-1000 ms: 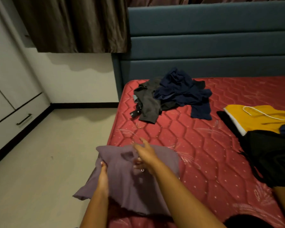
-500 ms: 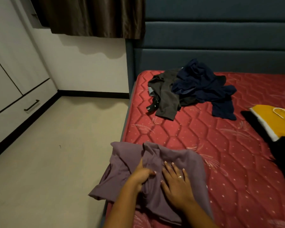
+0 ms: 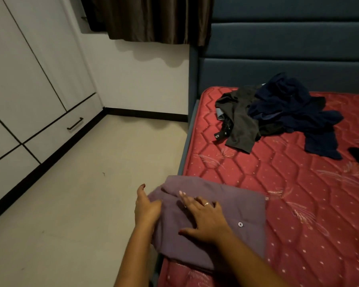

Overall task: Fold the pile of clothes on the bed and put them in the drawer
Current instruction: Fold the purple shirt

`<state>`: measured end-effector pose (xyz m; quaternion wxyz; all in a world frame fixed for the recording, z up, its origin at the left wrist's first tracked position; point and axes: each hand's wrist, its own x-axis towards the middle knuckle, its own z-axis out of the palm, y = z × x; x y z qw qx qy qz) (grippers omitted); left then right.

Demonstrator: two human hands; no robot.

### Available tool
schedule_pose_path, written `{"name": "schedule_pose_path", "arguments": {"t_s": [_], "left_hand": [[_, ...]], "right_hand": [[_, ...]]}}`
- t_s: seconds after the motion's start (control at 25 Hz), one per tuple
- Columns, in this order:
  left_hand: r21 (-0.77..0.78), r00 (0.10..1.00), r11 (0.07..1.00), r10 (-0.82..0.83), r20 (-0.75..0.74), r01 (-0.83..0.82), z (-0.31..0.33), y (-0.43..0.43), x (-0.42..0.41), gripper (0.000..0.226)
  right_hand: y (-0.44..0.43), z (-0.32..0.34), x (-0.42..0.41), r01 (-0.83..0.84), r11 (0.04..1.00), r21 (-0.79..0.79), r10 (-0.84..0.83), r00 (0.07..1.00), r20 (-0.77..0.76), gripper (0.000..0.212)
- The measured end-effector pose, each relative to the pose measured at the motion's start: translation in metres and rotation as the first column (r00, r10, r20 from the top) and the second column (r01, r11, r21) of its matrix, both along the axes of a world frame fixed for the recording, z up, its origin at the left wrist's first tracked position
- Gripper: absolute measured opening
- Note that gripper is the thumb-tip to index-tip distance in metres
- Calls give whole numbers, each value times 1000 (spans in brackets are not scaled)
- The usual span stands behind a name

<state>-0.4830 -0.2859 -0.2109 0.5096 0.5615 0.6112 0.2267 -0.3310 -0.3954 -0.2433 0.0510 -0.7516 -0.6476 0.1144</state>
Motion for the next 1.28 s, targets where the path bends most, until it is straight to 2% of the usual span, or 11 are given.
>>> {"name": "schedule_pose_path", "arguments": {"t_s": [0.08, 0.2, 0.4, 0.52, 0.64, 0.72, 0.8, 0.92, 1.04, 1.16, 1.28], "left_hand": [[189, 970, 980, -18, -241, 65, -11, -11, 1, 71], [343, 951, 910, -139, -277, 233, -28, -32, 23, 56], [229, 859, 863, -349, -376, 451, -61, -37, 49, 47], [261, 961, 931, -215, -173, 255, -67, -11, 37, 52], [80, 998, 995, -65, -5, 65, -75, 11, 12, 61], [-169, 993, 979, -107, 46, 113, -76, 18, 1, 56], [-282, 970, 940, -139, 201, 194, -73, 17, -4, 41], [-29, 975, 998, -48, 218, 56, -74, 14, -6, 11], [298, 987, 954, -70, 147, 23, -65, 8, -12, 2], [653, 993, 752, -10, -121, 88, -62, 4, -18, 15], [758, 972, 634, 46, -232, 151, -62, 2, -18, 20]], "right_hand": [[10, -4, -6, -16, 997, -77, 14, 1000, -28, 101], [24, -9, -12, -46, 991, -123, 40, 998, -55, 94], [25, -5, -8, -136, 973, -186, 135, 991, -16, 72], [22, -1, -6, -207, 974, -96, 204, 978, -43, 66], [19, -11, 0, -153, 986, -66, 151, 988, -45, 74], [21, -12, 3, -121, 988, -98, 115, 991, -62, 80], [26, -8, 2, -119, 984, -130, 108, 991, -84, 81], [36, -7, -3, -132, 981, -143, 116, 987, -111, 76], [38, -9, -4, -92, 987, -134, 71, 986, -153, 78], [33, -8, -6, -106, 990, -90, 92, 985, -148, 82], [31, -8, -7, -137, 989, -52, 128, 982, -141, 90]]}}
